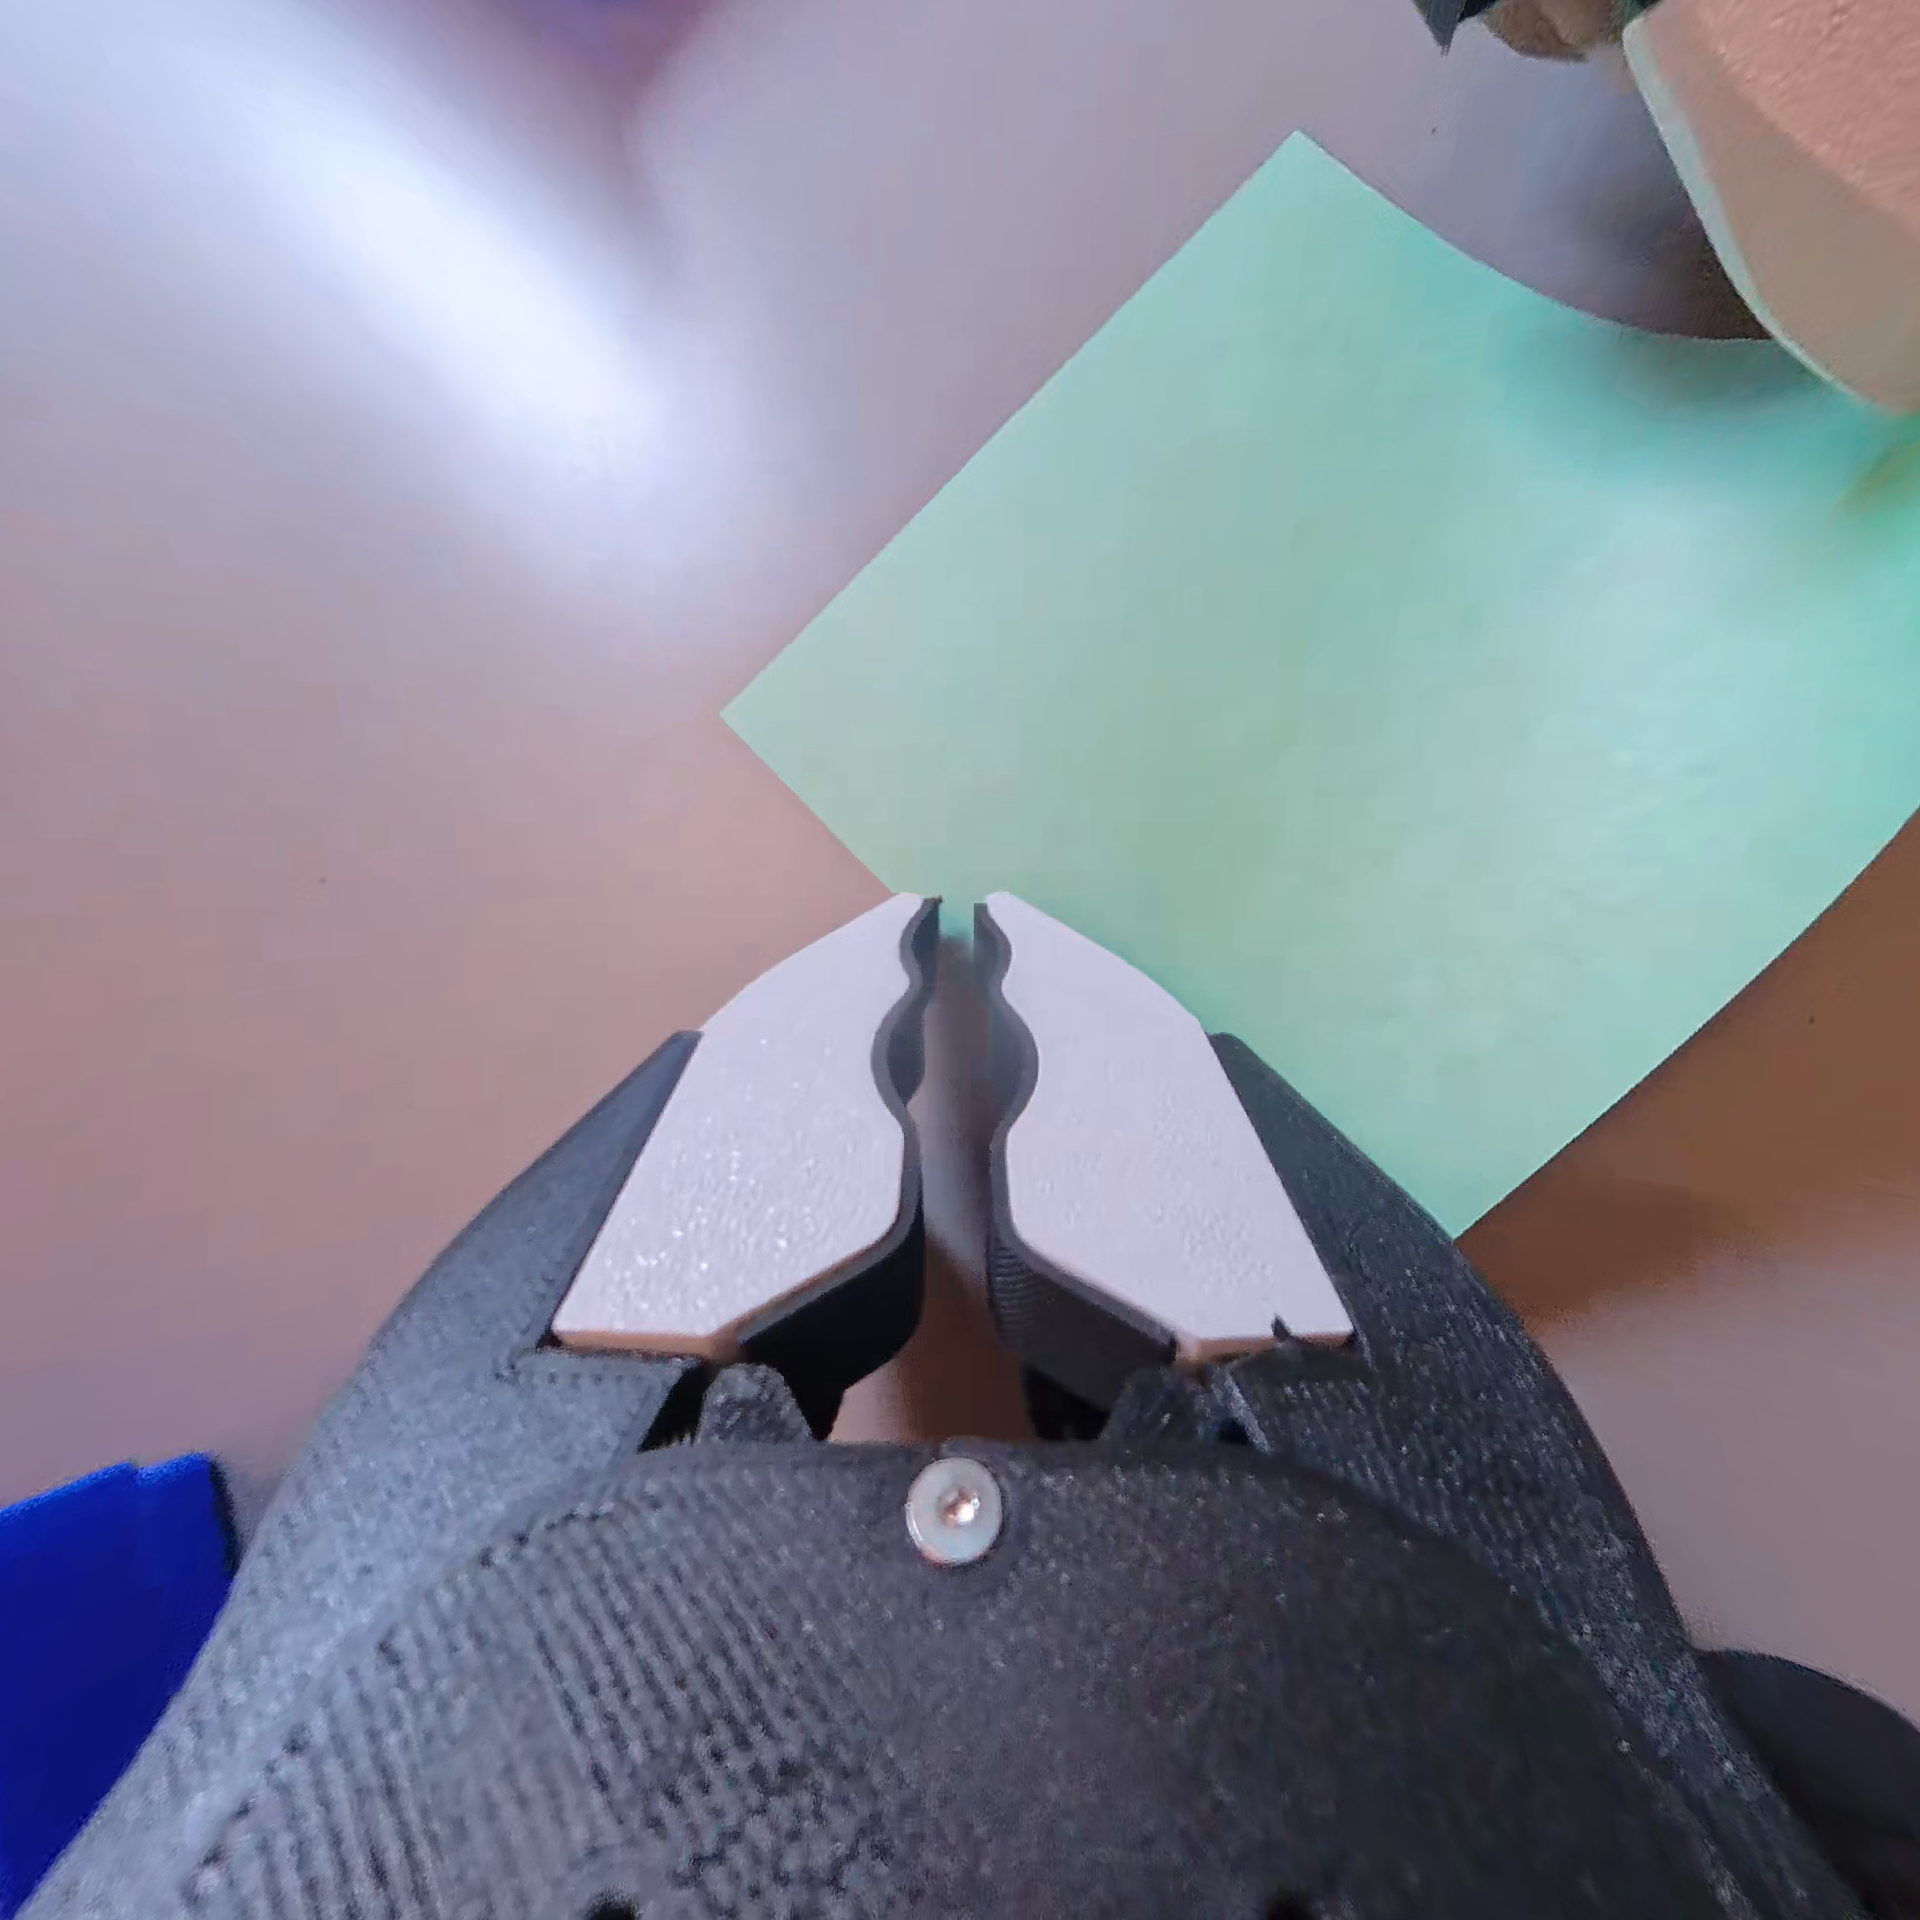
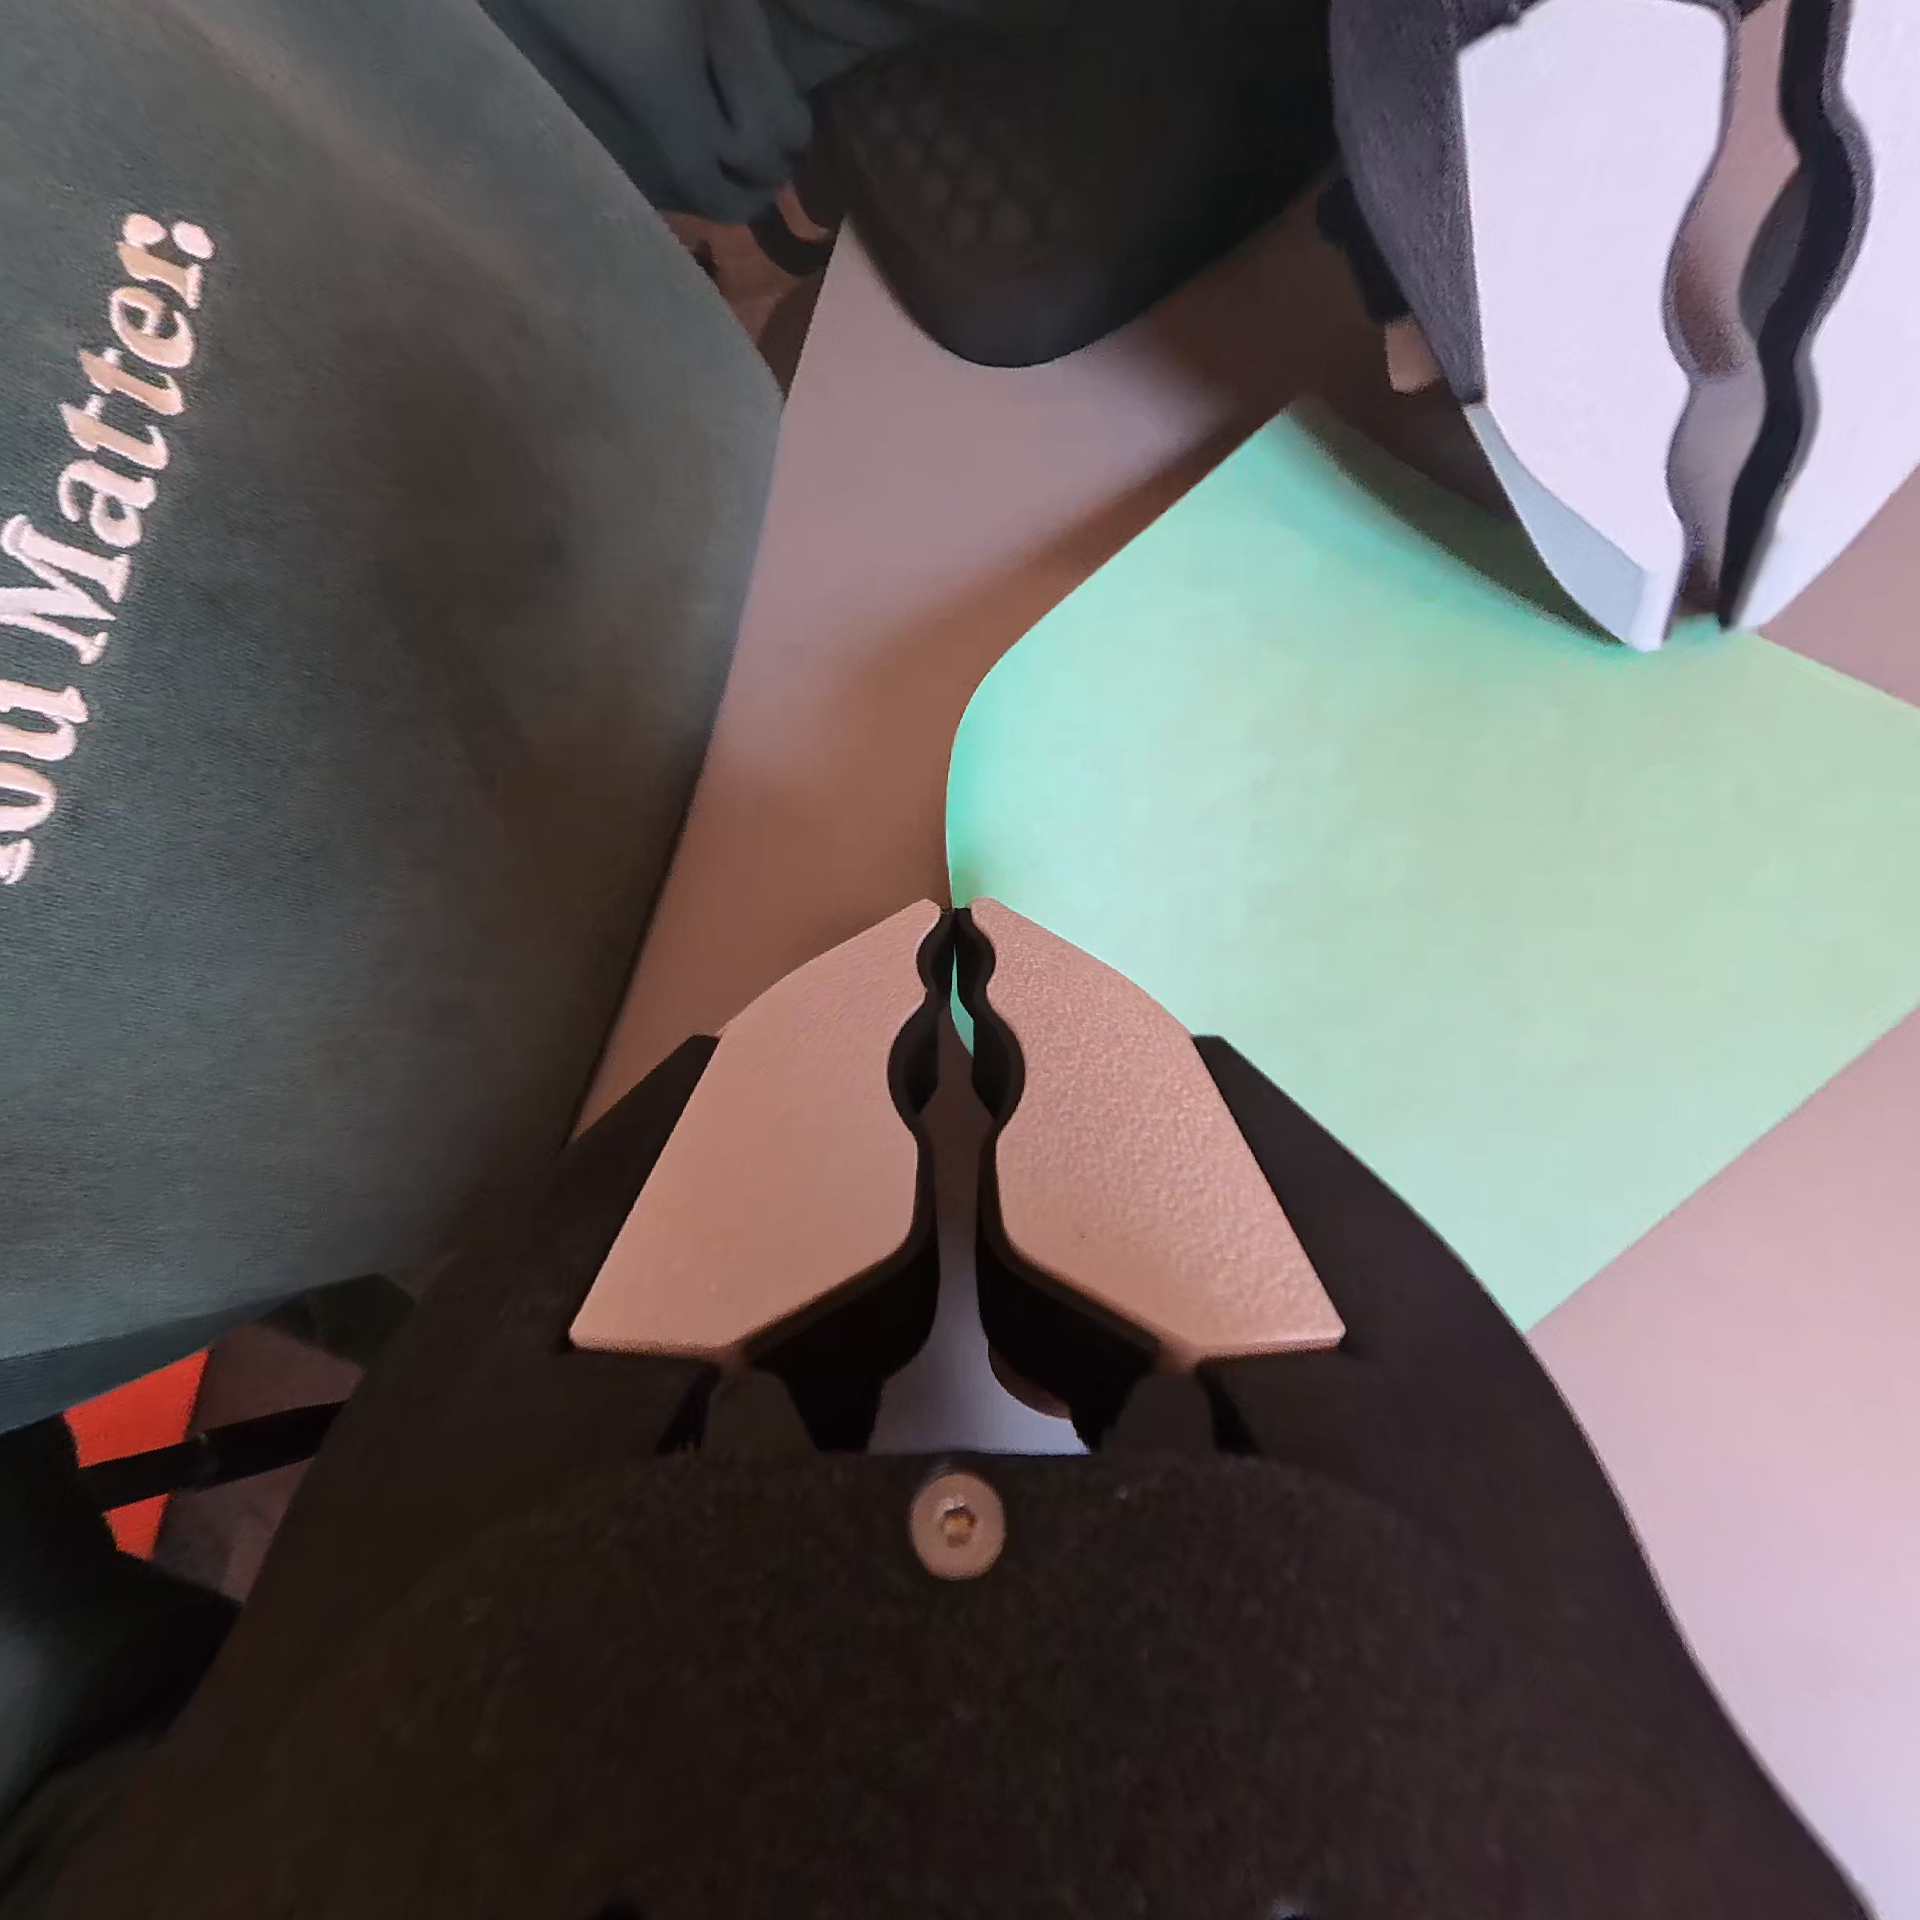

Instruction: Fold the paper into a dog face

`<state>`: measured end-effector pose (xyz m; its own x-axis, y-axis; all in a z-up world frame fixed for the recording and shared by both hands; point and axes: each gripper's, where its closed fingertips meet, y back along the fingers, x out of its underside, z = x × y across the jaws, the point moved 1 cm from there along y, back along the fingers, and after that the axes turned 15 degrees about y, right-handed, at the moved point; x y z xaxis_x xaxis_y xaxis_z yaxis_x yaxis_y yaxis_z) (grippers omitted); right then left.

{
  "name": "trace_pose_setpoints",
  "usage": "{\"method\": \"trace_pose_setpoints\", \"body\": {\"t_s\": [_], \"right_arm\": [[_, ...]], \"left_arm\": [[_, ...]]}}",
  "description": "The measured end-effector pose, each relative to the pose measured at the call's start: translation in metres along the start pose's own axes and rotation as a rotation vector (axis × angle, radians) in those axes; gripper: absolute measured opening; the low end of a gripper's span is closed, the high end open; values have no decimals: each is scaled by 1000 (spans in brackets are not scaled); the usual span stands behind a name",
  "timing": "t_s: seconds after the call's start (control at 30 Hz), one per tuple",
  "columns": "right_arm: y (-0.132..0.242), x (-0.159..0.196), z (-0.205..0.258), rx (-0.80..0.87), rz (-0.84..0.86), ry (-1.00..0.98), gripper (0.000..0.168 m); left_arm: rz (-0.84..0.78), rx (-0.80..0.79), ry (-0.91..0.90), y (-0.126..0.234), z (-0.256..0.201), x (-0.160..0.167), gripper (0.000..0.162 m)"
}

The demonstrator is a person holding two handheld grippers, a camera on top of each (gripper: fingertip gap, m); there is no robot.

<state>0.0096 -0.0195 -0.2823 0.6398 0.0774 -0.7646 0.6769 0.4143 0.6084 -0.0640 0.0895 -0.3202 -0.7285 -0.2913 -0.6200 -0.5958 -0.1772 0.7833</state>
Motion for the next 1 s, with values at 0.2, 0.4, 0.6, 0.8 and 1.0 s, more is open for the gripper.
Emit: {"method": "trace_pose_setpoints", "body": {"t_s": [0.2,0.4,0.6,0.8,1.0], "right_arm": [[0,-12,14,-72,-60,35,0],[5,-14,6,-42,-91,-5,0],[4,5,-21,45,-56,-159,1],[5,26,-36,74,-6,-311,2],[6,40,-40,91,50,-350,1]], "left_arm": [[-33,45,-75,-9,-20,-9,0],[-42,154,-172,-13,-53,-12,0],[-42,232,-223,-13,-73,-11,0],[-35,255,-228,-12,-77,-9,0],[0,280,-239,-8,-80,-4,0]]}}
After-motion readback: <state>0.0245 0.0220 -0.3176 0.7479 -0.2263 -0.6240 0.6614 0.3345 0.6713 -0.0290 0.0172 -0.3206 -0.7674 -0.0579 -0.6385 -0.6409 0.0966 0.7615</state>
